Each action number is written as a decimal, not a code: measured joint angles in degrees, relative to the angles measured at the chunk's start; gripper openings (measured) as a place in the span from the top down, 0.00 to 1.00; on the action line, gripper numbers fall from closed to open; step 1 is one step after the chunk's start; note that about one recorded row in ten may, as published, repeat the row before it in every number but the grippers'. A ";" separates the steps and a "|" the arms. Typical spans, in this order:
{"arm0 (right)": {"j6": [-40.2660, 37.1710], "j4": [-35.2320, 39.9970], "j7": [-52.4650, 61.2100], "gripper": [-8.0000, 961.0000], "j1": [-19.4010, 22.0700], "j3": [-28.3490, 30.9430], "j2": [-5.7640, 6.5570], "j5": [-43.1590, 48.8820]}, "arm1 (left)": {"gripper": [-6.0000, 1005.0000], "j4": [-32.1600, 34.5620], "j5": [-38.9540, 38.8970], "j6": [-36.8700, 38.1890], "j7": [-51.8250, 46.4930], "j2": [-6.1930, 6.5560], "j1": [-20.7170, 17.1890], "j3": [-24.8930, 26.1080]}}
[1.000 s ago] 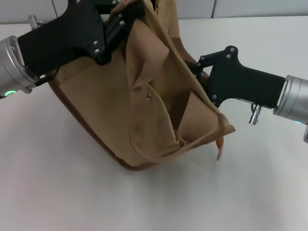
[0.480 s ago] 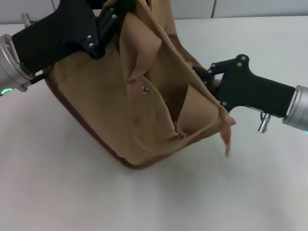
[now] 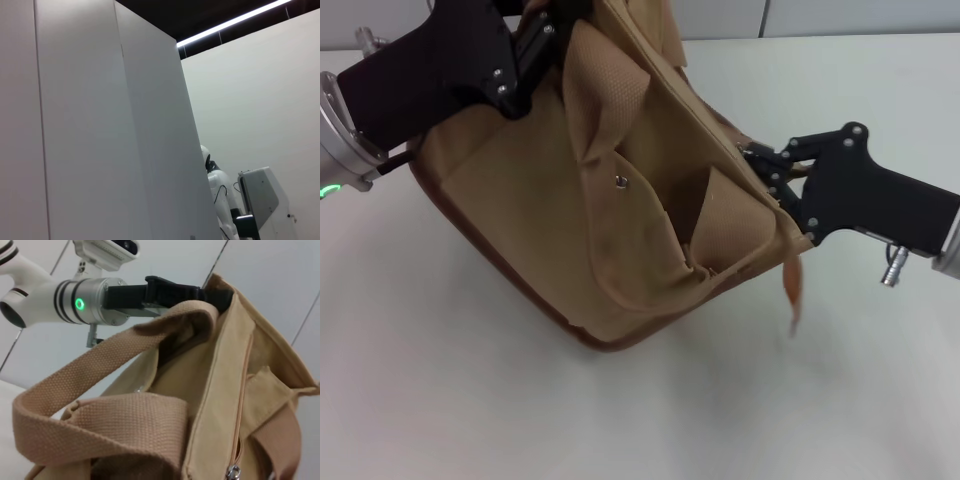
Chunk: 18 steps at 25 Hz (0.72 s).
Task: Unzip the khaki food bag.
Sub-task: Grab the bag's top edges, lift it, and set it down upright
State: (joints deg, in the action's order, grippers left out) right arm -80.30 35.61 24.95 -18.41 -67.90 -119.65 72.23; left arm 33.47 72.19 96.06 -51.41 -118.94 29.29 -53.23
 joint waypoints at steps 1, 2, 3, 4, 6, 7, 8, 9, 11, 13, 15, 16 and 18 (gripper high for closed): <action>-0.19 0.03 0.00 0.98 0.30 0.40 0.03 0.01 | 0.95 -0.02 -0.02 0.00 0.00 -0.02 -0.11 -0.10; -0.39 0.06 -0.01 0.98 0.61 0.92 0.06 0.03 | 0.95 -0.02 -0.02 0.00 0.00 -0.02 -0.11 -0.10; -0.71 0.06 0.00 0.98 0.83 1.57 0.13 0.04 | 0.95 -0.04 -0.03 0.00 0.00 -0.04 -0.18 -0.14; -1.12 0.03 0.00 0.98 1.03 2.16 0.16 0.09 | 0.95 -0.06 -0.10 0.00 0.00 -0.06 -0.29 -0.18; -1.48 0.00 0.00 0.98 1.22 2.68 0.20 0.13 | 0.95 -0.07 -0.13 0.00 -0.01 -0.06 -0.31 -0.20; -1.91 -0.03 0.00 0.98 1.41 3.32 0.21 0.21 | 0.95 -0.07 -0.14 0.00 -0.03 -0.06 -0.32 -0.22; -2.31 -0.04 0.00 0.98 1.60 3.80 0.21 0.25 | 0.95 -0.07 -0.15 0.00 -0.07 -0.06 -0.35 -0.25; -2.98 -0.04 0.00 0.98 1.95 4.67 0.21 0.32 | 0.95 -0.08 -0.15 0.00 -0.10 -0.09 -0.36 -0.26; -3.28 -0.04 0.00 0.98 2.13 5.04 0.21 0.35 | 0.95 -0.08 -0.15 0.00 -0.12 -0.11 -0.37 -0.27; -3.62 -0.03 0.00 0.98 2.49 5.37 0.26 0.35 | 0.95 -0.08 -0.15 0.01 -0.16 -0.16 -0.41 -0.29; -3.71 0.00 0.00 0.98 2.94 5.42 0.29 0.30 | 0.95 -0.08 -0.15 0.01 -0.20 -0.16 -0.45 -0.30; -3.72 0.03 0.00 0.98 3.11 5.43 0.29 0.27 | 0.95 -0.08 -0.15 0.01 -0.22 -0.16 -0.45 -0.30; -3.80 0.16 0.00 0.98 3.49 5.44 0.29 0.23 | 0.95 -0.08 -0.15 0.01 -0.26 -0.16 -0.46 -0.30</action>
State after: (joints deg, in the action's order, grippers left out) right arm -84.10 35.77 24.95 -14.92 -62.45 -119.36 72.46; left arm 33.39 72.04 96.06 -51.68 -119.10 28.83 -53.53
